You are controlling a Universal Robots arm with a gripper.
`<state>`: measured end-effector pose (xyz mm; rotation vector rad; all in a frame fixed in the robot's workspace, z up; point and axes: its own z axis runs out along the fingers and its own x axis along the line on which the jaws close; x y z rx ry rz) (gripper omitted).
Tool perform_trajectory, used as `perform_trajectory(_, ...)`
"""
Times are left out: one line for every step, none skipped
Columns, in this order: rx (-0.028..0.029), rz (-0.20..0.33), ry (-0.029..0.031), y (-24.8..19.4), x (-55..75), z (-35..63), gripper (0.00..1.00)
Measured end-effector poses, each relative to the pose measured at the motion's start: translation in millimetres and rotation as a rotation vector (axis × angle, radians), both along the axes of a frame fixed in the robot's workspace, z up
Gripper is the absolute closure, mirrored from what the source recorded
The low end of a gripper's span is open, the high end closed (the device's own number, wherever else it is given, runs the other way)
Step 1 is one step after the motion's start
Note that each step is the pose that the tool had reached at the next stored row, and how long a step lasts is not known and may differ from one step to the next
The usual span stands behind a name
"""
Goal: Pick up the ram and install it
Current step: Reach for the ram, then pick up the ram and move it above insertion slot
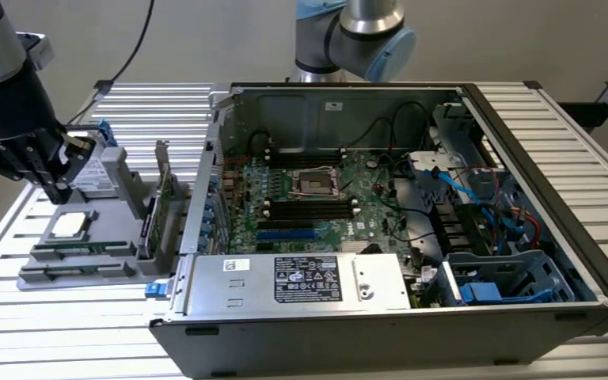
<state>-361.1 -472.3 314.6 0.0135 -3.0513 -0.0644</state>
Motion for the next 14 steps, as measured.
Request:
perform_trajectory(0.0001, 0.001, -0.0002, 0.0, -0.3, -0.1, 0.9)
perform_trajectory(0.0002, 0.001, -0.0002, 0.0, -0.2, -0.1, 0.9)
perform_trajectory(0.0002, 0.001, -0.0002, 0.0, -0.2, -0.1, 0.9)
perform_trajectory(0.0002, 0.001, -0.0002, 0.0, -0.3, -0.1, 0.9)
perform_trajectory(0.0002, 0.001, -0.0001, 0.0, -0.3, -0.1, 0.9)
perform_trajectory(0.0002, 0.001, -0.0001, 0.0, -0.3, -0.1, 0.9)
perform_trajectory(0.0002, 0.001, -0.0001, 0.0, -0.3, -0.1, 0.9)
perform_trajectory(0.0002, 0.001, -0.0001, 0.0, -0.3, -0.1, 0.9)
perform_trajectory(0.0002, 0.001, -0.0001, 0.0, -0.3, -0.1, 0.9)
perform_trajectory(0.0002, 0.001, -0.0001, 0.0, -0.3, -0.1, 0.9)
perform_trajectory(0.0002, 0.001, 0.0, 0.0, -0.3, -0.1, 0.9)
perform_trajectory(0.0002, 0.001, 0.0001, 0.0, -0.3, -0.1, 0.9)
perform_trajectory(0.0001, 0.001, 0.0001, 0.0, -0.4, 0.0, 0.9)
perform_trajectory(0.0001, 0.001, 0.0002, 0.0, -0.7, 0.0, 0.9)
